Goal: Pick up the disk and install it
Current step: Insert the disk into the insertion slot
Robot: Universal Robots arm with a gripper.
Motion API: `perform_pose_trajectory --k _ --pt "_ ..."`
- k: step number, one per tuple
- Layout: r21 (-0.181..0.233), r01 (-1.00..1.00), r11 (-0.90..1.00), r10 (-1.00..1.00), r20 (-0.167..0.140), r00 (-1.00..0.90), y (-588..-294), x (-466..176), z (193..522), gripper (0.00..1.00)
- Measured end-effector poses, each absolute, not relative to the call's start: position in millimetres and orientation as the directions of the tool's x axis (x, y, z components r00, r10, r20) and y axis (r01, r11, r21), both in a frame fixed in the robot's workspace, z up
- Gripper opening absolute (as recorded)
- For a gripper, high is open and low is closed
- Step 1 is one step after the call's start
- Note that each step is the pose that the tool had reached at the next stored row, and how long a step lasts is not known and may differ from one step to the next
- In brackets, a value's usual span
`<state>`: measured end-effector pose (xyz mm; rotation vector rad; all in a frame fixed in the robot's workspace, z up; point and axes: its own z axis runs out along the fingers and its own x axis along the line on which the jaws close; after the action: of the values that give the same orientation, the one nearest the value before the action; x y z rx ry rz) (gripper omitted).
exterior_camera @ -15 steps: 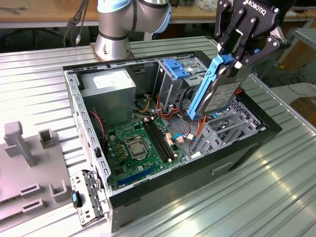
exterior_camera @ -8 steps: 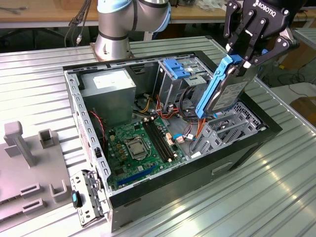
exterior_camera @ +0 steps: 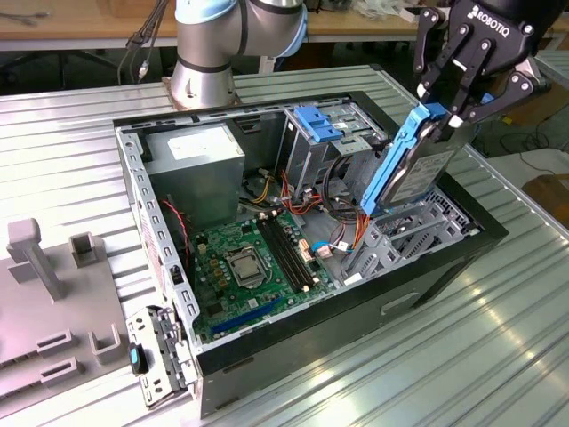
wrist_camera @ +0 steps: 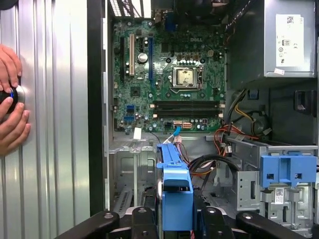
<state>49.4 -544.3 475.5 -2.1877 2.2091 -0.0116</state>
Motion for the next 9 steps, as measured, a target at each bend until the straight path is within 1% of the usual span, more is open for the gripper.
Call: perform_pose_trajectory --k 5,9 --pt "-0.028 -1.0 0.012 -1.0 -0.018 -0.011 -552.8 54.8 472.7 0.37" --pt "-0.028 -1.0 0.012 -1.0 -0.017 -0.011 -553.7 62.1 472.0 0.37"
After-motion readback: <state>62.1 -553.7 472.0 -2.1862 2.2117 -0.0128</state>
